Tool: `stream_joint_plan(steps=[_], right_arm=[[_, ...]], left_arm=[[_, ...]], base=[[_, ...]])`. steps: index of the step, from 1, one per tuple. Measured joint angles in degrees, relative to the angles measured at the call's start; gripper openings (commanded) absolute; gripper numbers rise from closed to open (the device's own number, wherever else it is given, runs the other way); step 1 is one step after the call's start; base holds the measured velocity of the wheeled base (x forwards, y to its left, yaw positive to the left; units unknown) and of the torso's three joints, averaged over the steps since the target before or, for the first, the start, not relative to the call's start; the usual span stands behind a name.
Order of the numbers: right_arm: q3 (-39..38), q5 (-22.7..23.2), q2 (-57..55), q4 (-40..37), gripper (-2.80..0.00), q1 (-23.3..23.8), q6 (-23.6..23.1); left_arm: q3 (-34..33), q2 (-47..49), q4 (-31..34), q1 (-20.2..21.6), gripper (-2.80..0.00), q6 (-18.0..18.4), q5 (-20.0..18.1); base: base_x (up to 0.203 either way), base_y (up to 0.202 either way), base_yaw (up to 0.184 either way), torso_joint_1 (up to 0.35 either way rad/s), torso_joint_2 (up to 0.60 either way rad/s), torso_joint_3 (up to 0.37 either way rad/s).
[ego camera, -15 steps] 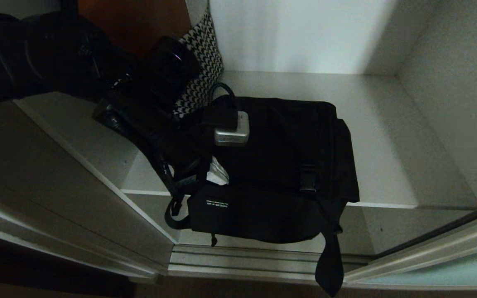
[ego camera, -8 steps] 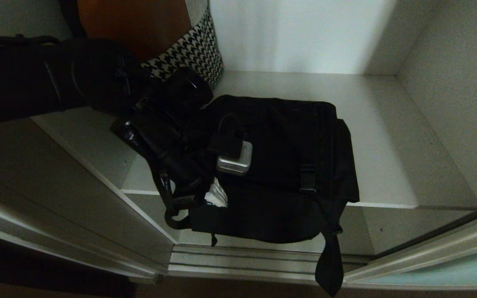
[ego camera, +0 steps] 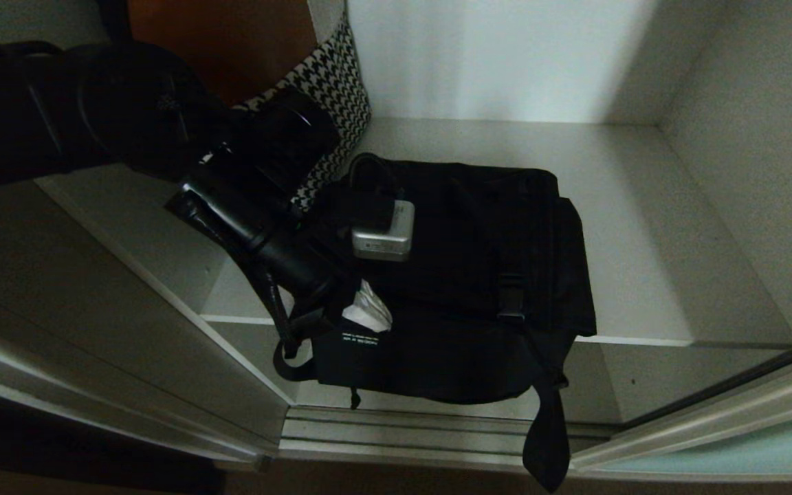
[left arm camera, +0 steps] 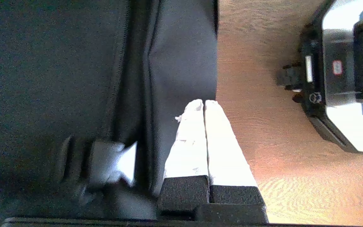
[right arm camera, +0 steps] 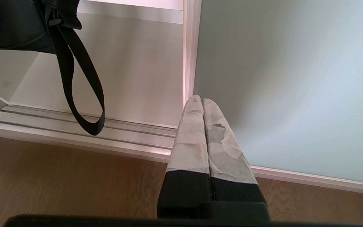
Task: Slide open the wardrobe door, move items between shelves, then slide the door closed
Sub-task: Place the bag on the higher shelf
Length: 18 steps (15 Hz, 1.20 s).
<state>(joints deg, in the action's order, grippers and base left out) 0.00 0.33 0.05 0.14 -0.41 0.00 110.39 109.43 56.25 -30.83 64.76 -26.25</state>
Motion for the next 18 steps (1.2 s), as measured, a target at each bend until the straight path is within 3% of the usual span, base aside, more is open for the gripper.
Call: stream_joint_plan(steps=[1, 3, 8, 18], right_arm=[[0.0, -0.02, 0.0, 0.02, -2.8, 0.0, 0.0], [0.0, 0.0, 0.0, 0.02, -2.8, 0.0, 0.0], [0.0, -0.02, 0.0, 0.0, -2.8, 0.0, 0.0], [0.0, 0.0, 0.0, 0.02, -2.8, 0.0, 0.0]], left_arm=[[0.0, -0.48, -0.16, 0.23, 0.0, -0.1, 0.45], [0.16, -0.73, -1.08, 0.47, 0.0, -1.28, 2.8], [0.28, -0.72, -5.6, 0.6, 0.0, -1.96, 13.71], [0.28, -0.2, 2.75, 0.51, 0.0, 5.5, 12.53]], base=[[0.0, 0.0, 0.0, 0.0, 0.0, 0.0], [0.0, 0.0, 0.0, 0.0, 0.0, 0.0], [0.0, 0.0, 0.0, 0.0, 0.0, 0.0], [0.0, 0.0, 0.0, 0.0, 0.0, 0.0]])
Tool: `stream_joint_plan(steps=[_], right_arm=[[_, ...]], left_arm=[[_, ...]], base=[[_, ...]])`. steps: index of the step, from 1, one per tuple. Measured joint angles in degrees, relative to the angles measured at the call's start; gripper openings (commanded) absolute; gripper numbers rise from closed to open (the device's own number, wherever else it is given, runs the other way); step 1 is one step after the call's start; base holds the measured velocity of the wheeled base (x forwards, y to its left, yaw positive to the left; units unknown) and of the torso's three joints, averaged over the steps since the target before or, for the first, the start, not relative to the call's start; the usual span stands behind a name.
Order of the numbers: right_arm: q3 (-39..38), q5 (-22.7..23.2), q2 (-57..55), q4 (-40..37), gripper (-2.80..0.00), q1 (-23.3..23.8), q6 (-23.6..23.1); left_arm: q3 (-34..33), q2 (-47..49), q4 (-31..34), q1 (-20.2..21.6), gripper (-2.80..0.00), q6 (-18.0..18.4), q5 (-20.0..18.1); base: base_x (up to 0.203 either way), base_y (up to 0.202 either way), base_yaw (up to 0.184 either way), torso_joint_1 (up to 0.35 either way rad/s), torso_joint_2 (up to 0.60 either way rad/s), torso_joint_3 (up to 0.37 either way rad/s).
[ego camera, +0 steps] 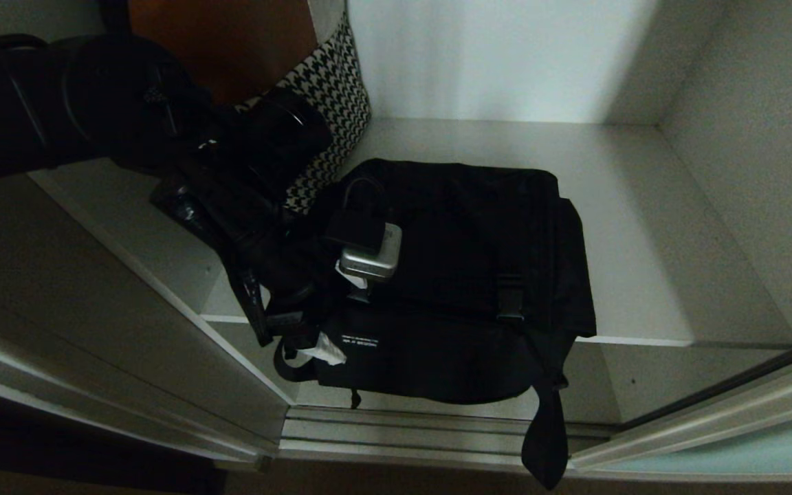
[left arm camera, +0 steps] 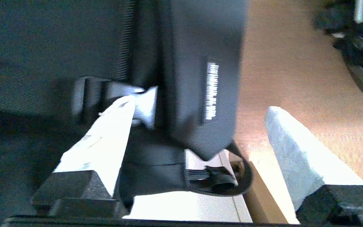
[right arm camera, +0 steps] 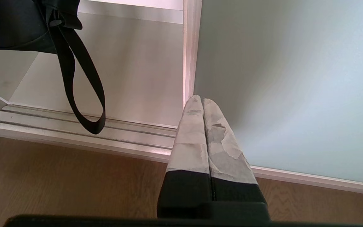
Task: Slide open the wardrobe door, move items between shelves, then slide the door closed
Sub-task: Place the bag on the higher shelf
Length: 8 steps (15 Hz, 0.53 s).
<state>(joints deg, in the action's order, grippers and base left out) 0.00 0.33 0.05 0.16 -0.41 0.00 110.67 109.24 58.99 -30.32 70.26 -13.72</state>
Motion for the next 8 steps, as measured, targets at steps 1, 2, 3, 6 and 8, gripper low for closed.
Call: stream_joint_plan(steps=[1, 2, 3, 6, 8], right_arm=[[0.0, 0.02, 0.0, 0.0, -2.8, 0.0, 0.0], [0.0, 0.0, 0.0, 0.0, -2.8, 0.0, 0.0], [0.0, 0.0, 0.0, 0.0, -2.8, 0.0, 0.0], [0.0, -0.02, 0.0, -0.02, -2.8, 0.0, 0.0], [0.0, -0.02, 0.0, -0.01, -2.8, 0.0, 0.01]], left_arm=[[0.0, 0.14, 0.9, 0.0, 0.0, 1.2, -0.71], [0.02, 0.33, 1.03, 0.0, 0.0, 1.52, -1.49], [0.02, 0.55, 1.21, 0.0, 0.0, 1.63, -1.94], [0.02, 1.27, 2.29, 0.0, 0.0, 2.09, -2.13], [0.02, 1.71, 3.48, -0.05, 0.0, 2.96, -2.11]], base=[[0.0, 0.0, 0.0, 0.0, 0.0, 0.0], [0.0, 0.0, 0.0, 0.0, 0.0, 0.0], [0.0, 0.0, 0.0, 0.0, 0.0, 0.0], [0.0, 0.0, 0.0, 0.0, 0.0, 0.0], [0.0, 0.0, 0.0, 0.0, 0.0, 0.0]])
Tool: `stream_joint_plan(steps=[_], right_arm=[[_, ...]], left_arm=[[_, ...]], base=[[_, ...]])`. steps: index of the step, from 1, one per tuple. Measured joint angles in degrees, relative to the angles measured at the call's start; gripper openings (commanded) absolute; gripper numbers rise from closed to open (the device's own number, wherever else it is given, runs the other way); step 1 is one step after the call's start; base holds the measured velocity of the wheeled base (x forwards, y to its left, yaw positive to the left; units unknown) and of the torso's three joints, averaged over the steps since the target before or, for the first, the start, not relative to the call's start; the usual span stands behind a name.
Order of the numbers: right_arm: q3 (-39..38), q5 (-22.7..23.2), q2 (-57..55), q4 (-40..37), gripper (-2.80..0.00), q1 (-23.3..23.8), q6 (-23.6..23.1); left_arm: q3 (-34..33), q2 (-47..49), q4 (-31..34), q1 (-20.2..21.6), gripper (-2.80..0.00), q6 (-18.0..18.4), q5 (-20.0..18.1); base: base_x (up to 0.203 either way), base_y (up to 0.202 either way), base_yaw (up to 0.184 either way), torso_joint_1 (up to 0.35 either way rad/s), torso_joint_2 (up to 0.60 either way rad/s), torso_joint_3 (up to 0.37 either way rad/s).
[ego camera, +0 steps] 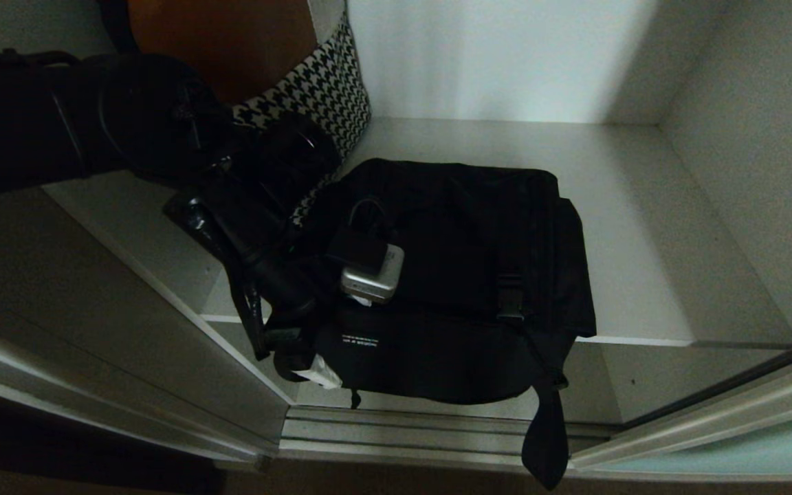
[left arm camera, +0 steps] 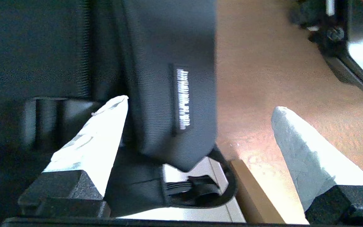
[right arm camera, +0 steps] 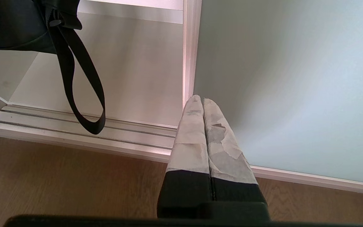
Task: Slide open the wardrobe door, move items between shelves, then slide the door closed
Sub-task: Place the bag on the higher shelf
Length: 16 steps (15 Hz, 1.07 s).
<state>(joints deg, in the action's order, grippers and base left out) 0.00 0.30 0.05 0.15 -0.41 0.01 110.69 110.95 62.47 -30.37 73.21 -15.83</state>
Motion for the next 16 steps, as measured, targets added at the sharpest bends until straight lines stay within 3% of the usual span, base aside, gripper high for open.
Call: stream_joint_plan(steps=[3, 8, 11, 16], right_arm=[[0.0, 0.01, 0.0, 0.0, -2.8, 0.0, -0.01], [0.0, 0.02, 0.0, 0.01, -2.8, 0.0, -0.01], [0.0, 0.01, 0.0, 0.01, -2.8, 0.0, -0.01], [0.0, 0.02, 0.0, 0.01, -2.8, 0.0, -0.01]], left_arm=[[0.0, 0.6, 2.08, -0.06, 0.0, 1.7, -0.04], [0.06, 0.99, 3.38, -0.17, 0.0, 1.62, -3.37], [0.06, 1.16, 6.9, -0.17, 0.0, 1.67, -3.67], [-0.09, 3.02, 6.66, -0.56, 0.0, 0.54, -3.54]], base=[[0.0, 0.0, 0.0, 0.0, 0.0, 0.0], [0.0, 0.0, 0.0, 0.0, 0.0, 0.0], [0.0, 0.0, 0.0, 0.0, 0.0, 0.0], [0.0, 0.0, 0.0, 0.0, 0.0, 0.0]])
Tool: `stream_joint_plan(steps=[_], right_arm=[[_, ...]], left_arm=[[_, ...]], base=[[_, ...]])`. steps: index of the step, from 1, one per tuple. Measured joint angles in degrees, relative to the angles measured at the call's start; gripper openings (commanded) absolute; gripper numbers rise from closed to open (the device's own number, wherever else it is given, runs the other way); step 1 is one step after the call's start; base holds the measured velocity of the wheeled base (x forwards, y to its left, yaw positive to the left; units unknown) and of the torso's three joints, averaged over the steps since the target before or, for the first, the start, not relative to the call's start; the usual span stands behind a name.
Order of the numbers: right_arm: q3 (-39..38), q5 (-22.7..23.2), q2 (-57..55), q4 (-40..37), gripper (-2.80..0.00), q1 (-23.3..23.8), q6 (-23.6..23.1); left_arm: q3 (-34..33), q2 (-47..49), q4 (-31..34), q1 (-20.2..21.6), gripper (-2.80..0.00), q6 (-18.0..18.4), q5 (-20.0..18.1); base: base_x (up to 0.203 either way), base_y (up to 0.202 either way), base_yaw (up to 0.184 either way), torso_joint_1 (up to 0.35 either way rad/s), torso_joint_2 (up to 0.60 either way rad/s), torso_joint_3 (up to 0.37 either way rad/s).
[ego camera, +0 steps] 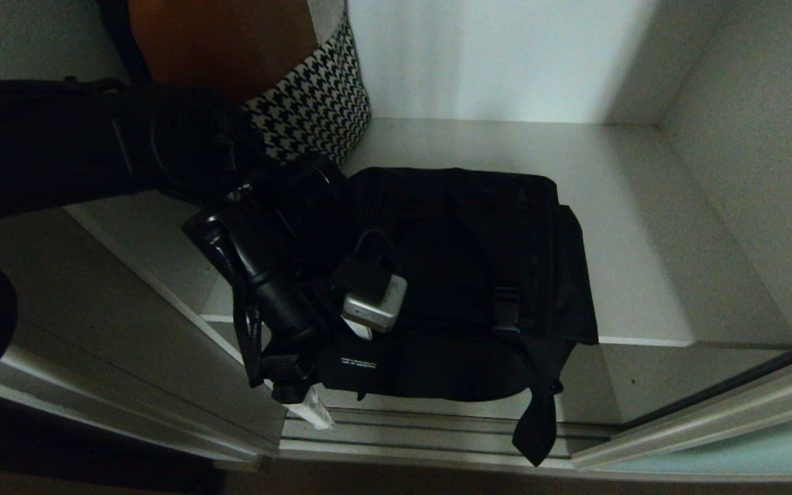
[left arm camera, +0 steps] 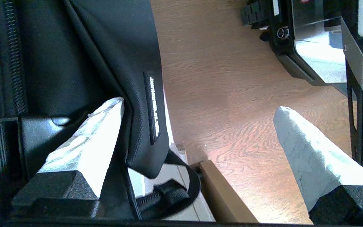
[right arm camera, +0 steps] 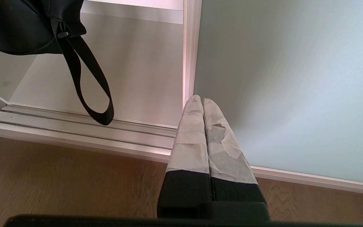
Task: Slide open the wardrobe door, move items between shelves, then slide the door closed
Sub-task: Place the bag on the higher shelf
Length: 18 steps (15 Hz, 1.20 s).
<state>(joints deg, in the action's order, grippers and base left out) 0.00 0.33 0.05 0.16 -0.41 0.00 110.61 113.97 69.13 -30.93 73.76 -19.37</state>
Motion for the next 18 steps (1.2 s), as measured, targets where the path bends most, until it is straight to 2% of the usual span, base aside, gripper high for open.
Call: stream_joint_plan(steps=[11, 12, 14, 18], right_arm=[[0.0, -0.02, 0.0, 0.0, -2.8, 0.0, 0.0], [0.0, -0.01, 0.0, 0.01, -2.8, 0.0, 0.0], [0.0, 0.0, 0.0, 0.0, -2.8, 0.0, 0.0], [0.0, -0.02, 0.0, -0.02, -2.8, 0.0, 0.0]], left_arm=[[0.04, 2.14, -4.12, -0.53, 0.0, -1.87, 1.79], [0.04, 2.14, -4.22, -0.53, -2.8, -2.39, 1.85], [0.09, 2.19, -4.96, -0.46, -2.8, -3.64, 1.99], [0.09, 2.3, -5.49, -0.51, -2.8, -3.83, 2.07]], base=[[0.0, 0.0, 0.0, 0.0, 0.0, 0.0], [0.0, 0.0, 0.0, 0.0, 0.0, 0.0], [0.0, 0.0, 0.0, 0.0, 0.0, 0.0], [0.0, 0.0, 0.0, 0.0, 0.0, 0.0]])
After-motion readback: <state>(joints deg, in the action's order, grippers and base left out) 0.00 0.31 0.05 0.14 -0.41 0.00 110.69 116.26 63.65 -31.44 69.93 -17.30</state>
